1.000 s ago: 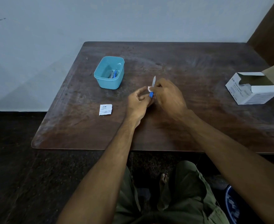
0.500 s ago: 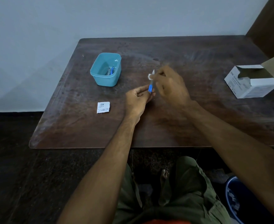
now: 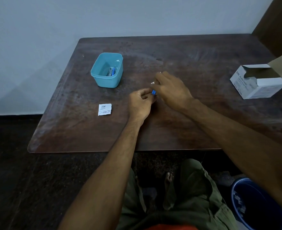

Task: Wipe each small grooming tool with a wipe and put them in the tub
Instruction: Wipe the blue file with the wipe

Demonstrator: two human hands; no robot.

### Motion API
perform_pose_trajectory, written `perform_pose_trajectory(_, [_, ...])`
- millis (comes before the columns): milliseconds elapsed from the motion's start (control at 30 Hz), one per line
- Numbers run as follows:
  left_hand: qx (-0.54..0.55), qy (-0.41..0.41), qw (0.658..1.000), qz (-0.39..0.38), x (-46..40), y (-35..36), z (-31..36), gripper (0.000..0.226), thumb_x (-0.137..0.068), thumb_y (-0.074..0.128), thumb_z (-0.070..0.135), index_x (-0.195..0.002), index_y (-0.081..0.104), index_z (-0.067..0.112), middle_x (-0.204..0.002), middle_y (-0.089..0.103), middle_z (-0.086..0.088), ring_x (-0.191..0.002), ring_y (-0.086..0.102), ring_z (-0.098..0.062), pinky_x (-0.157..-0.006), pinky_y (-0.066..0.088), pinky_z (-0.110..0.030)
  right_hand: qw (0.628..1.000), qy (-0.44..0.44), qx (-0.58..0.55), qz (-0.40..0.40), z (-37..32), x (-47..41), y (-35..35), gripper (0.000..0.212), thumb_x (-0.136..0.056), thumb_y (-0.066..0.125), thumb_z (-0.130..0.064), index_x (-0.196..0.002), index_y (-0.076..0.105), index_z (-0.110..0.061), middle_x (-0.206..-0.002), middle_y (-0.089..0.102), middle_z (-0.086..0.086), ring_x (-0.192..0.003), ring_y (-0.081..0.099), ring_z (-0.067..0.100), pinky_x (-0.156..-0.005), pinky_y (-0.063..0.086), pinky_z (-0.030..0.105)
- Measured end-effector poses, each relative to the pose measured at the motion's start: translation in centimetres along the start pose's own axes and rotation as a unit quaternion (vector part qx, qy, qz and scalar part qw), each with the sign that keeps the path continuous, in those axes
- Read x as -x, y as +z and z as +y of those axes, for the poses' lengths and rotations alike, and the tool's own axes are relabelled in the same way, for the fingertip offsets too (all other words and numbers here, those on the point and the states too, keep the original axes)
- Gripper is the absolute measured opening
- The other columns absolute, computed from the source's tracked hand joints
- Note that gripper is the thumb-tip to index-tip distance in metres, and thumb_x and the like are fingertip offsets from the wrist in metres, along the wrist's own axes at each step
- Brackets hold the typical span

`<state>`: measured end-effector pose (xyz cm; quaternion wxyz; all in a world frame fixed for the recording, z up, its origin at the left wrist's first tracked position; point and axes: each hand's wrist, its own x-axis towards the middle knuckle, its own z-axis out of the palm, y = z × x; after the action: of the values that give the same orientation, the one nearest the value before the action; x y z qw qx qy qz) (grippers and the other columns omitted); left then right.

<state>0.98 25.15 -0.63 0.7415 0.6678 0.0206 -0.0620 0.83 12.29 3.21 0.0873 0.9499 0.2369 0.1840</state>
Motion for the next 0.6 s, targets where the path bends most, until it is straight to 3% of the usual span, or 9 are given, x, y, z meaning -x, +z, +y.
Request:
perform_pose_trajectory(200, [-0.017, -0.001, 1.000, 0.002, 0.0, 0.0, -0.1, 0.019, -0.087, 0.066, 0.000, -0.102, 0.071, 0.008, -0.091, 0.075, -0.008, -0.086, 0.073, -0.017, -0.087, 0.057, -0.033, 0.996, 0.069, -0.004, 0.050, 2.6, -0.8, -0.2, 0.017, -0.071, 0.072, 0.005, -0.087, 0.070, 0.001, -0.086, 0.057, 0.017, -0.080, 0.056, 0.037, -0.056, 0.030, 0.032])
perform_pose_trajectory(400, [-0.016, 0.007, 1.000, 0.003, 0.2, -0.1, 0.1, 0.019, -0.085, 0.066, 0.001, -0.096, 0.072, 0.016, -0.092, 0.075, -0.007, -0.089, 0.073, -0.019, -0.089, 0.056, -0.036, 0.998, 0.007, -0.018, 0.052, 1.4, -0.3, 0.6, 0.014, -0.070, 0.069, 0.002, -0.084, 0.068, -0.002, -0.089, 0.057, 0.016, -0.082, 0.056, 0.035, -0.058, 0.040, 0.035])
perform_pose_trajectory(533, [-0.011, -0.003, 1.000, 0.002, 0.1, 0.0, 0.0, 0.019, -0.087, 0.065, 0.000, -0.102, 0.071, 0.009, -0.092, 0.075, -0.007, -0.086, 0.073, -0.016, -0.084, 0.057, -0.030, 0.992, 0.084, -0.060, 0.073, 2.9, -1.0, 1.0, 0.020, -0.074, 0.066, 0.008, -0.092, 0.071, 0.001, -0.090, 0.057, 0.019, -0.083, 0.055, 0.039, -0.059, 0.042, 0.038])
perform_pose_trajectory(600, [-0.008, -0.002, 1.000, -0.001, 0.2, 0.0, 0.0, 0.019, -0.088, 0.064, 0.001, -0.103, 0.071, 0.009, -0.091, 0.075, -0.007, -0.086, 0.073, -0.016, -0.081, 0.056, -0.027, 0.975, 0.151, -0.133, 0.095, 3.4, -1.4, 1.4, 0.020, -0.082, 0.056, 0.005, -0.095, 0.070, 0.002, -0.094, 0.059, 0.019, -0.085, 0.055, 0.036, -0.068, 0.048, 0.039])
